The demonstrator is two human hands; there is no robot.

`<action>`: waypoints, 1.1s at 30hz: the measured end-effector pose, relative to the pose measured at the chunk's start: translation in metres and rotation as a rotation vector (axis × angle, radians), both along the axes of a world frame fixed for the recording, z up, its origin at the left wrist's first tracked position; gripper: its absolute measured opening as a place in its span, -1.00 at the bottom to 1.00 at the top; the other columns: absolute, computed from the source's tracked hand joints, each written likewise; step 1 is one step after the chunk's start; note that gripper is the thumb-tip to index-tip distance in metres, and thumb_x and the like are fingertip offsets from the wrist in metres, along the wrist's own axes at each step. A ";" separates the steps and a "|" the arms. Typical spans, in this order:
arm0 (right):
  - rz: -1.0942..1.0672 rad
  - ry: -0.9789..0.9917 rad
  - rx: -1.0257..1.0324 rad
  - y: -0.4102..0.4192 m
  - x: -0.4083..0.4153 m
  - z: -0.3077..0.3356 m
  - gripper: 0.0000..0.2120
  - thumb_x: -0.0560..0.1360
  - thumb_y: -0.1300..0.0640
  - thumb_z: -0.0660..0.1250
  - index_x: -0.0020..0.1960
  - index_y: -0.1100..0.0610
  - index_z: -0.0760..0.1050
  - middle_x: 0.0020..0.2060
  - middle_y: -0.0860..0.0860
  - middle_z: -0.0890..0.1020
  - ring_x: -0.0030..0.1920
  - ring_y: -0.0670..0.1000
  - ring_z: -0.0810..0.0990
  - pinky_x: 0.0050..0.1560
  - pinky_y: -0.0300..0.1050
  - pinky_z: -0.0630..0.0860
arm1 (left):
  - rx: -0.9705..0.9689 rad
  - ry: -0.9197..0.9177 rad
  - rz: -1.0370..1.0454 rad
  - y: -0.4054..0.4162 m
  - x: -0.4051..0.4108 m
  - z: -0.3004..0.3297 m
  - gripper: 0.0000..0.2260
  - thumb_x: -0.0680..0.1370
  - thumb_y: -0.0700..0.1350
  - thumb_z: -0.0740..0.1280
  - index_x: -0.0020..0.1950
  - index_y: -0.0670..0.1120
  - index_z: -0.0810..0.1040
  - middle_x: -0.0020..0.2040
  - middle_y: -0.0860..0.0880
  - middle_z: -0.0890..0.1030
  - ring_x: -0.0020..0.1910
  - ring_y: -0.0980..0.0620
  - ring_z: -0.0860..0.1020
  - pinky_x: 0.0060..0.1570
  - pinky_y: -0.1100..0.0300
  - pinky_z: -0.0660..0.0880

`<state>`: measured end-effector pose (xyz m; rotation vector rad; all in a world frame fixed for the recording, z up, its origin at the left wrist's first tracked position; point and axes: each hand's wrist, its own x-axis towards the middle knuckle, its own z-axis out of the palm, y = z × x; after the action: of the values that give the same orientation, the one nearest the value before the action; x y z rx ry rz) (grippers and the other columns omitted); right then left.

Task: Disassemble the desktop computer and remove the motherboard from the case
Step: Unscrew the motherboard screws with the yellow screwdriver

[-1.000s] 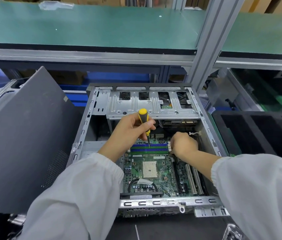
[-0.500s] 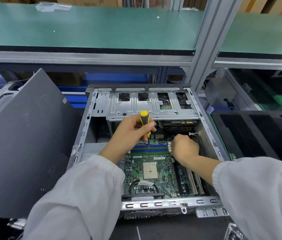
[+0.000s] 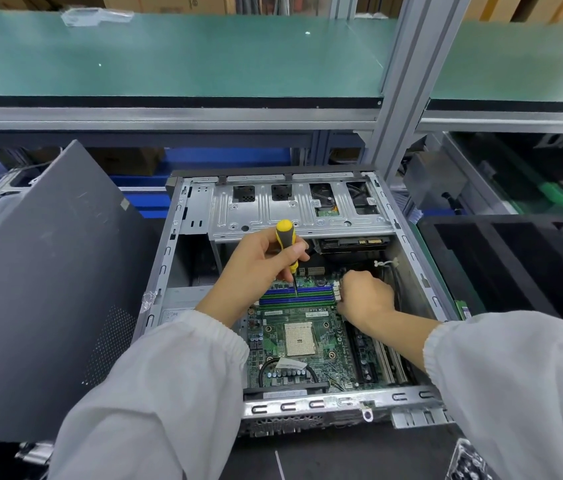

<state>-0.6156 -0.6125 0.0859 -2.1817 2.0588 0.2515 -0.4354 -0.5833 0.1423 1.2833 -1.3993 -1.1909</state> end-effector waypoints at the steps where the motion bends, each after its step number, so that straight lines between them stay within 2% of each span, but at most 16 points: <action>1: -0.003 -0.005 0.016 0.000 0.000 0.000 -0.76 0.44 0.22 0.37 -0.30 0.13 0.33 -0.35 0.02 0.46 -0.30 0.10 0.49 -0.31 -0.17 0.37 | 0.001 0.000 0.001 0.000 0.000 0.000 -0.88 0.58 -0.14 0.31 0.04 -0.16 0.59 -0.10 -0.04 0.69 -0.40 0.08 0.51 -0.21 0.21 0.57; 7: -0.071 -0.154 0.096 -0.008 -0.006 -0.001 -0.94 0.47 0.28 0.34 -0.15 0.20 0.47 -0.22 0.11 0.57 -0.24 0.11 0.55 -0.27 -0.15 0.46 | 0.001 0.009 -0.001 0.000 0.000 0.000 -0.91 0.58 -0.14 0.31 0.00 -0.13 0.59 -0.12 -0.03 0.69 -0.41 0.08 0.51 -0.25 0.26 0.54; 8: -0.083 -0.188 0.102 -0.011 -0.007 -0.002 -0.99 0.48 0.30 0.33 -0.11 0.23 0.51 -0.19 0.13 0.59 -0.20 0.12 0.58 -0.23 -0.11 0.51 | 0.002 0.006 -0.001 0.000 0.000 0.000 -0.91 0.58 -0.14 0.31 0.00 -0.12 0.59 -0.12 -0.03 0.69 -0.41 0.08 0.51 -0.26 0.27 0.53; 10: -0.103 -0.241 0.121 -0.018 -0.009 -0.002 -0.93 0.49 0.34 0.31 -0.05 0.28 0.55 -0.12 0.18 0.62 -0.11 0.15 0.61 -0.09 -0.03 0.59 | 0.004 -0.001 -0.002 0.000 0.000 0.000 -0.92 0.58 -0.13 0.31 -0.01 -0.11 0.59 -0.12 -0.02 0.69 -0.40 0.08 0.51 -0.26 0.29 0.51; 12: -0.087 -0.242 0.156 -0.026 -0.012 0.002 -0.95 0.50 0.33 0.30 -0.08 0.28 0.54 -0.10 0.18 0.62 -0.03 0.15 0.62 0.02 -0.05 0.57 | 0.006 -0.005 -0.005 0.000 0.000 0.001 -0.92 0.58 -0.13 0.31 -0.03 -0.09 0.59 -0.12 -0.02 0.69 -0.40 0.07 0.51 -0.26 0.28 0.50; 15: -0.094 -0.272 0.221 -0.036 -0.015 0.014 -0.93 0.51 0.27 0.28 -0.15 0.19 0.42 -0.20 0.10 0.53 0.00 0.10 0.60 -0.12 -0.16 0.45 | 0.012 -0.003 -0.002 0.001 -0.001 0.002 -0.93 0.58 -0.12 0.31 -0.03 -0.07 0.59 -0.11 -0.02 0.69 -0.39 0.07 0.52 -0.25 0.28 0.50; 16: -0.130 -0.341 0.257 -0.038 -0.015 0.018 -0.90 0.50 0.27 0.29 -0.18 0.18 0.41 -0.29 0.09 0.53 -0.09 0.08 0.61 -0.20 -0.17 0.46 | 0.015 0.000 0.001 0.001 -0.001 0.002 -0.92 0.58 -0.12 0.31 -0.03 -0.08 0.59 -0.11 -0.02 0.69 -0.39 0.07 0.52 -0.25 0.27 0.51; 18: -0.264 -0.584 0.362 -0.035 -0.014 0.028 -0.86 0.45 0.35 0.34 -0.25 0.22 0.44 -0.51 0.06 0.56 -0.43 -0.03 0.60 -0.43 -0.24 0.50 | 0.015 -0.001 0.000 0.001 -0.001 0.002 -0.92 0.58 -0.13 0.31 -0.01 -0.09 0.59 -0.10 -0.03 0.69 -0.39 0.06 0.52 -0.24 0.26 0.51; 19: -0.337 -0.711 0.431 -0.032 -0.013 0.033 -0.87 0.43 0.40 0.36 -0.25 0.27 0.46 -0.52 0.09 0.57 -0.53 -0.06 0.57 -0.50 -0.27 0.50 | 0.011 -0.003 -0.001 0.001 -0.001 0.003 -0.92 0.58 -0.13 0.31 -0.01 -0.10 0.59 -0.10 -0.03 0.69 -0.39 0.06 0.52 -0.24 0.25 0.51; 22: -0.473 -0.999 0.748 -0.020 -0.014 0.058 -0.93 0.43 0.46 0.32 -0.15 0.33 0.48 -0.24 0.20 0.58 -0.41 -0.04 0.54 -0.43 -0.31 0.51 | -0.001 0.008 0.002 0.002 -0.002 0.004 -0.91 0.58 -0.14 0.31 0.00 -0.11 0.59 -0.10 -0.05 0.69 -0.39 0.07 0.51 -0.25 0.26 0.52; 24: -0.504 -1.187 0.983 -0.016 -0.022 0.079 -0.90 0.48 0.43 0.22 -0.04 0.31 0.44 -0.18 0.15 0.51 -0.33 -0.05 0.47 -0.39 -0.32 0.49 | -0.010 0.033 -0.001 0.003 -0.002 0.006 -0.90 0.58 -0.14 0.31 0.02 -0.13 0.60 -0.09 -0.06 0.69 -0.39 0.07 0.52 -0.23 0.23 0.53; 26: -0.489 -1.301 1.091 -0.016 -0.031 0.098 -0.83 0.46 0.41 0.15 0.01 0.30 0.43 -0.21 0.13 0.48 -0.30 -0.04 0.44 -0.38 -0.30 0.48 | -0.012 0.086 -0.018 0.004 -0.002 0.007 -0.86 0.57 -0.11 0.32 0.04 -0.15 0.59 -0.07 -0.08 0.69 -0.37 0.04 0.53 -0.17 0.18 0.56; 28: -0.406 -1.329 1.106 -0.015 -0.036 0.115 -0.80 0.40 0.40 0.18 0.00 0.29 0.45 -0.25 0.10 0.48 -0.29 -0.05 0.42 -0.36 -0.28 0.43 | -0.008 0.128 -0.043 0.005 -0.004 0.009 -0.81 0.54 -0.08 0.33 0.05 -0.17 0.59 -0.05 -0.10 0.69 -0.37 0.03 0.54 -0.17 0.18 0.55; 30: -0.246 -1.240 1.019 -0.015 -0.038 0.129 -0.89 0.47 0.30 0.24 -0.01 0.22 0.46 -0.37 -0.01 0.43 -0.36 -0.09 0.34 -0.38 -0.28 0.31 | -0.013 0.059 -0.065 0.003 -0.011 0.010 -0.84 0.54 -0.11 0.35 0.03 -0.16 0.61 -0.10 -0.10 0.69 -0.38 0.04 0.56 -0.19 0.21 0.55; 31: -0.128 -1.136 0.910 -0.015 -0.036 0.136 -0.91 0.52 0.16 0.28 -0.02 0.17 0.47 -0.43 -0.08 0.39 -0.40 -0.12 0.29 -0.40 -0.29 0.24 | -0.017 -0.002 -0.086 0.002 -0.018 0.011 -0.88 0.54 -0.14 0.37 0.01 -0.16 0.63 -0.18 -0.08 0.68 -0.39 0.05 0.56 -0.20 0.22 0.54; 33: 0.168 -0.778 0.558 -0.012 -0.035 0.149 -0.67 0.48 -0.21 0.30 -0.07 0.08 0.48 -0.54 -0.16 0.40 -0.49 -0.17 0.31 -0.45 -0.34 0.21 | -0.013 -0.096 -0.150 -0.003 -0.036 0.013 -0.96 0.50 -0.17 0.42 -0.14 -0.13 0.65 -0.35 -0.05 0.62 -0.41 0.06 0.56 -0.26 0.26 0.51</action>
<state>-0.6505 -0.6248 0.2349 -1.7118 1.2046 -0.0201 -0.4712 -0.5864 0.1553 1.2582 -1.5947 -1.2309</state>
